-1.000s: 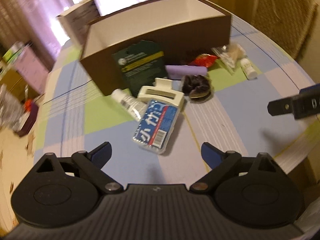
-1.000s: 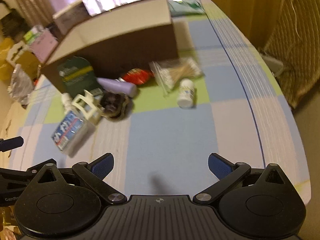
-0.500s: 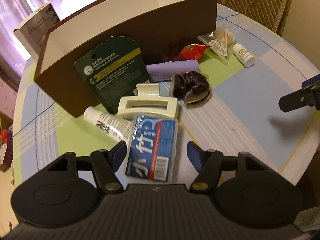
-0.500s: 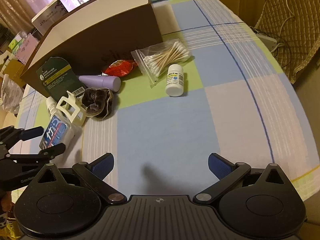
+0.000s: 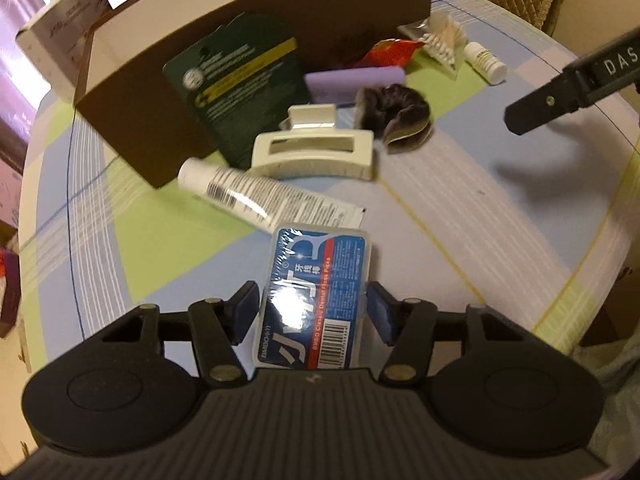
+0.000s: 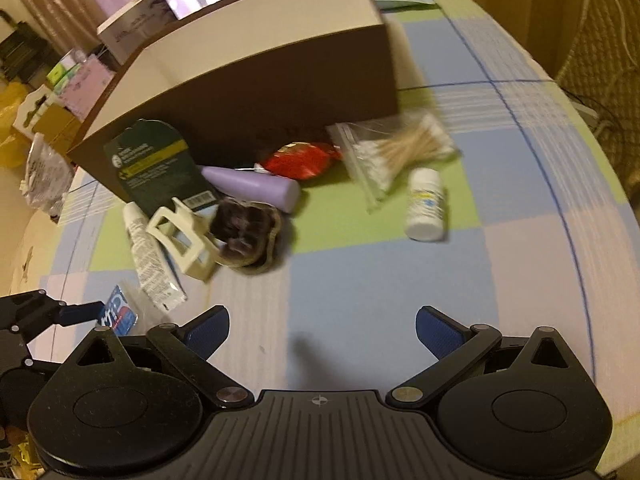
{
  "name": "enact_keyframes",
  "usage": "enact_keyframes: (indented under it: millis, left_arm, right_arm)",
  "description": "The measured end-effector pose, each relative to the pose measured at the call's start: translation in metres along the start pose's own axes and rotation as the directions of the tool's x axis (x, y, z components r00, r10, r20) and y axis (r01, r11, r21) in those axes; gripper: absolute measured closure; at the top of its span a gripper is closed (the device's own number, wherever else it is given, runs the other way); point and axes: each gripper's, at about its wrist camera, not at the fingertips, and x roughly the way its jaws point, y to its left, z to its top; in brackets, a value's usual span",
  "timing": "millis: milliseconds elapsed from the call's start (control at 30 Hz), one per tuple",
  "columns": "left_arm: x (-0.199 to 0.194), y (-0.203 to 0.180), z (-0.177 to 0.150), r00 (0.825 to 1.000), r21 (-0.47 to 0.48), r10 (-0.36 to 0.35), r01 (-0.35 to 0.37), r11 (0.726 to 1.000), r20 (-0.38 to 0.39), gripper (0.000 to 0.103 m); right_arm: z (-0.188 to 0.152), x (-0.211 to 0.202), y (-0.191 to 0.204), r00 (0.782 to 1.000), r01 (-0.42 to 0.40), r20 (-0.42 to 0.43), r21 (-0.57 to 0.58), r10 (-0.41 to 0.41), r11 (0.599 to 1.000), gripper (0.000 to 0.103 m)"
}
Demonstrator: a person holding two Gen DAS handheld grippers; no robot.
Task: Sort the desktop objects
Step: 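Grasp the blue floss-pick pack with the left tool while the right tool grasps the brown scrunchie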
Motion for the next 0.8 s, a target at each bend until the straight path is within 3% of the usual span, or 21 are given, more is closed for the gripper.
enact_keyframes:
  millis: [200,233,267,300,467,733,800]
  left_arm:
    - [0.006,0.008,-0.001,0.999,-0.027,-0.033,0.032,0.999,-0.027,0.049]
    - [0.004,0.011,-0.001,0.999,-0.032,-0.042,0.041,0.999,-0.024,0.049]
    - [0.002,0.014,-0.002,0.998,-0.036,-0.051,0.051,0.998,-0.021,0.049]
    - [0.000,0.017,-0.002,0.998,-0.041,-0.061,0.060,0.997,-0.017,0.049]
    - [0.005,0.033,-0.003,0.998,-0.038,-0.056,0.054,0.998,-0.038,0.049]
    - [0.016,0.044,-0.009,0.993,-0.040,-0.104,0.102,0.994,-0.054,0.049]
    - [0.016,0.044,-0.010,0.994,-0.047,-0.099,0.097,0.994,-0.048,0.049]
  right_arm:
    - [0.010,0.010,0.019,0.999,-0.034,0.001,-0.051,0.034,0.998,0.000]
    - [0.012,0.012,0.022,0.999,-0.037,0.002,-0.059,0.037,0.998,0.015]
    - [0.015,0.016,0.023,0.999,-0.039,-0.006,-0.058,0.039,0.998,0.038]
    - [0.017,0.020,0.025,0.999,-0.041,-0.015,-0.057,0.040,0.998,0.041]
    - [0.030,0.037,0.037,0.999,-0.043,-0.023,-0.057,0.041,0.997,0.041]
    - [0.044,0.070,0.044,0.999,-0.002,-0.039,0.001,0.002,1.000,0.041]
    - [0.042,0.076,0.046,0.997,0.008,-0.072,-0.021,-0.010,1.000,0.053]
